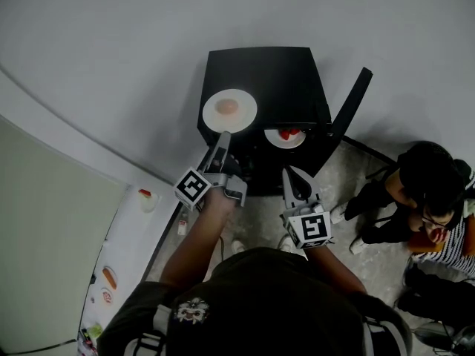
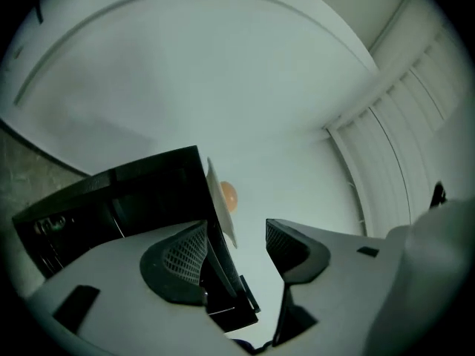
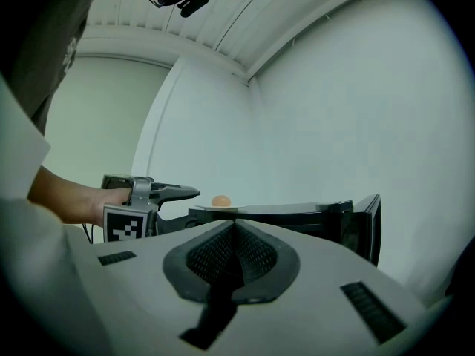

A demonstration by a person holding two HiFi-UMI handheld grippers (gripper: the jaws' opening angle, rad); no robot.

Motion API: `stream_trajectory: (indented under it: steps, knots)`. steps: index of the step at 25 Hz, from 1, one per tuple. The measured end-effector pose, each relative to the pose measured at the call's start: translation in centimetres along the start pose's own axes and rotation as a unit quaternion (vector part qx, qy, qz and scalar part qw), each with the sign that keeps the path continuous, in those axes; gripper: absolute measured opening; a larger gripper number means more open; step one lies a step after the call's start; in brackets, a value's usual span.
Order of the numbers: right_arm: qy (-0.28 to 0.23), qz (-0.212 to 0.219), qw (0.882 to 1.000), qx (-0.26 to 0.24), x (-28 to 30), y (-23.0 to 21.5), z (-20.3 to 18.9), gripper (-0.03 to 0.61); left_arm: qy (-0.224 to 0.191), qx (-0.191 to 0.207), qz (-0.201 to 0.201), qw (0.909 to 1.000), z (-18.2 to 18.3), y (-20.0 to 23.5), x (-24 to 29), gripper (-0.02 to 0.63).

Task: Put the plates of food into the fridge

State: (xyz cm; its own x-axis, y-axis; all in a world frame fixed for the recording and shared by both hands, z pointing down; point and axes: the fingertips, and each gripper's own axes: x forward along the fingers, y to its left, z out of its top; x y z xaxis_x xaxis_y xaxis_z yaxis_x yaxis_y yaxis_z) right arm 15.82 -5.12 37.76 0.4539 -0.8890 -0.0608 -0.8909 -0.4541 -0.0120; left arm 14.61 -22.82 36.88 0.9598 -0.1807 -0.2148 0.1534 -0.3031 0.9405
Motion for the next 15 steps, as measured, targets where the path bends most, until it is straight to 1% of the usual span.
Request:
stream_trajectory:
  steps: [3, 11, 15]
  knots:
    - [-0.001, 0.001, 1.000, 0.003, 0.0, 0.0, 0.0, 0.025, -0.008, -0.035, 0.006, 0.9994, 0.2, 0.5, 0.6, 0.241]
    - [-0.013, -0.001, 1.000, 0.005, 0.0, -0.1, 0.1, 0.025, -0.018, -0.088, 0.031, 0.9955, 0.6, 1.6, 1.7, 0.239]
    - [-0.004, 0.005, 1.000, 0.006, -0.2, 0.0, -0.3, 0.025, -0.025, -0.106, 0.044, 0.9931, 0.9, 2.0, 2.2, 0.213]
